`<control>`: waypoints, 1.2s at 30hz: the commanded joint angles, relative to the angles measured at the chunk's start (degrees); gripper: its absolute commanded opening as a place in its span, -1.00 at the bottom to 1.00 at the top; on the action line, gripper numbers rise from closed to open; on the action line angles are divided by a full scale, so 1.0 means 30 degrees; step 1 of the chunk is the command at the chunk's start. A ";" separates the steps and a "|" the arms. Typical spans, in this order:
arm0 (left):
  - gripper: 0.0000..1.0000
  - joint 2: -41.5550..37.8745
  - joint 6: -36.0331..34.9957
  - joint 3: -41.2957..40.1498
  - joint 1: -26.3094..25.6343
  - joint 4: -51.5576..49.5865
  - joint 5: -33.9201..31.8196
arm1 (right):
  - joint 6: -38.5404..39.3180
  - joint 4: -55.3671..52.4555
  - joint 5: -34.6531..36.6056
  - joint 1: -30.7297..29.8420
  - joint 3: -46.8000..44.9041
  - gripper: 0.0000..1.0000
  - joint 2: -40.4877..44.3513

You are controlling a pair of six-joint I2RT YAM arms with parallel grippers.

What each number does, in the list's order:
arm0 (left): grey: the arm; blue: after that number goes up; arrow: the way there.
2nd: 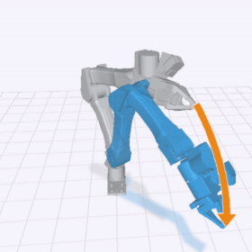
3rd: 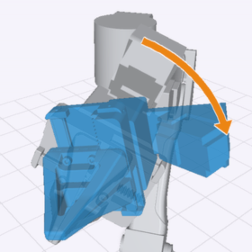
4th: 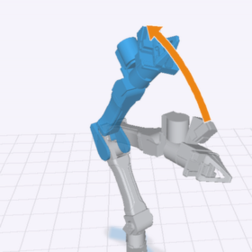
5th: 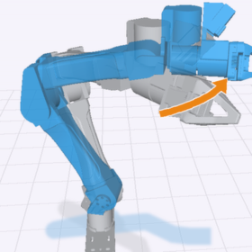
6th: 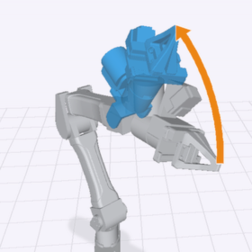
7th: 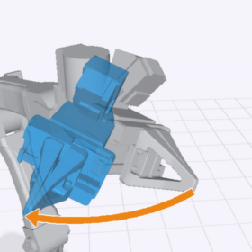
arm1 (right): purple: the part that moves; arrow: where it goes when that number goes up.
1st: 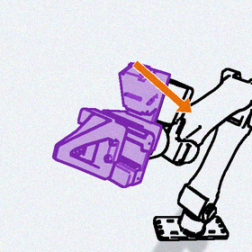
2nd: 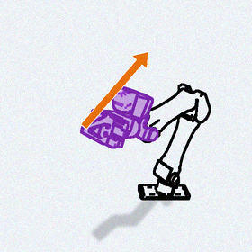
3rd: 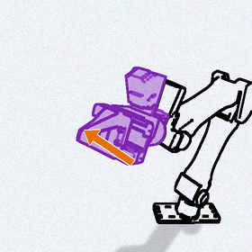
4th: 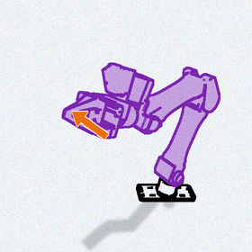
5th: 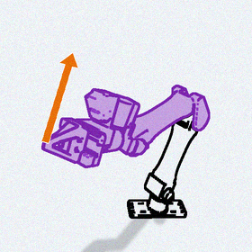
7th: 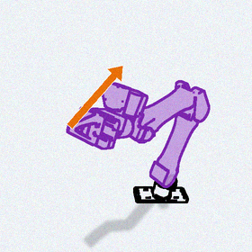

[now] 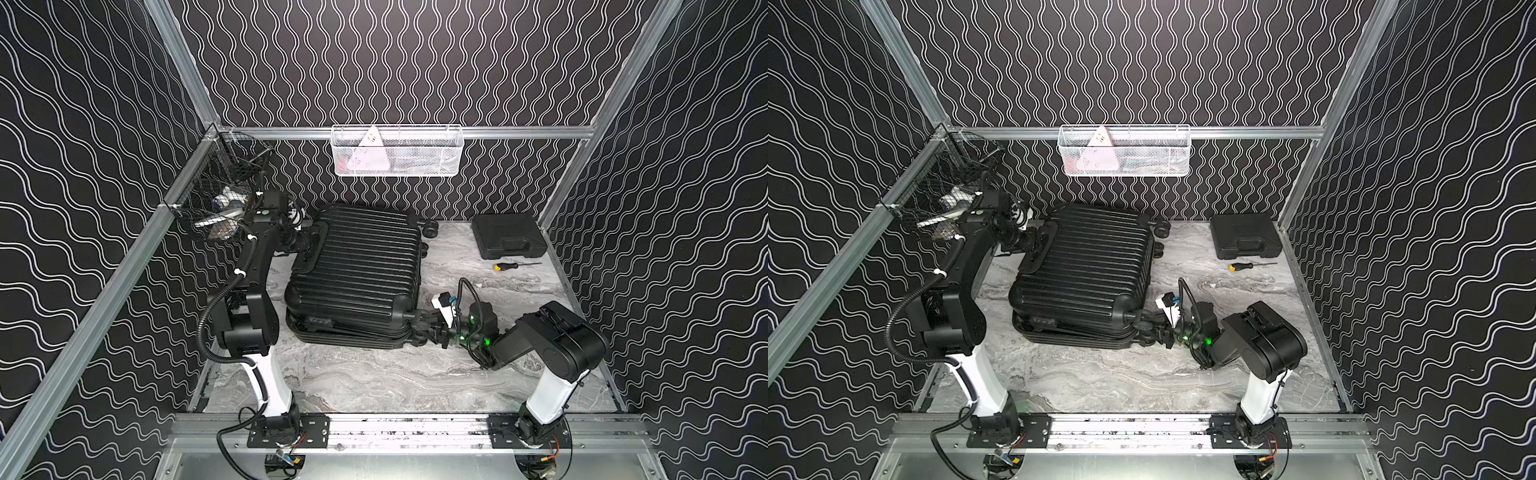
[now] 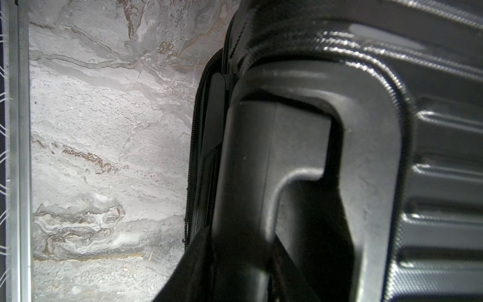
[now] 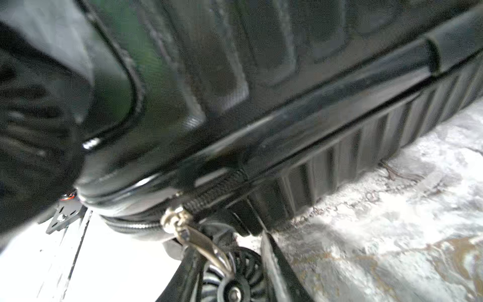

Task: Close the suitcase zippers
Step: Zip the zipper on the suitcase.

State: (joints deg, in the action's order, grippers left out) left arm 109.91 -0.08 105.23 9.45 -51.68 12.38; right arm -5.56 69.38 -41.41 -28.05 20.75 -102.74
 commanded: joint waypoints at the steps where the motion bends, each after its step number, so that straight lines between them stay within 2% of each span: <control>1: -0.30 -0.0162 0.0991 -0.0008 0.0202 0.1319 -0.0172 | -0.0085 0.1203 -0.0278 -0.0082 0.0070 -0.24 -0.0007; 6: -0.30 -0.0177 0.0993 -0.0008 0.0218 0.1348 -0.0084 | 0.0031 0.1091 -0.0687 -0.0141 0.0142 -0.25 0.0152; 10: -0.30 -0.0183 0.1029 -0.0045 0.0278 0.1348 -0.0051 | -0.0036 0.1247 -0.1101 -0.0199 0.0194 -0.39 0.0174; 19: -0.32 -0.0616 0.1745 -0.0452 0.0387 0.1826 -0.0873 | -0.0440 0.1172 -0.1550 -0.0229 -0.0193 -1.00 0.0628; 26: -0.60 -0.2427 0.3990 -0.2243 0.0599 0.3635 -0.3717 | -0.1856 -0.0843 -0.2194 -0.0517 -0.0501 -1.00 0.2264; 34: -0.60 -0.3775 0.6176 -0.3766 0.0831 0.5194 -0.4095 | -0.3774 -0.4287 -0.2052 -0.1127 -0.0295 -1.00 0.4137; 36: -0.60 -0.3932 0.6585 -0.4055 0.0914 0.5465 -0.3891 | -0.4321 -0.4121 -0.1898 -0.1304 -0.0507 -1.00 0.4326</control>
State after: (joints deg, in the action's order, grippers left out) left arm 99.48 9.28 93.34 11.18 -48.40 4.62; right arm -15.62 57.78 -43.59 -31.35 19.53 -90.83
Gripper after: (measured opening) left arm 0.341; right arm 0.050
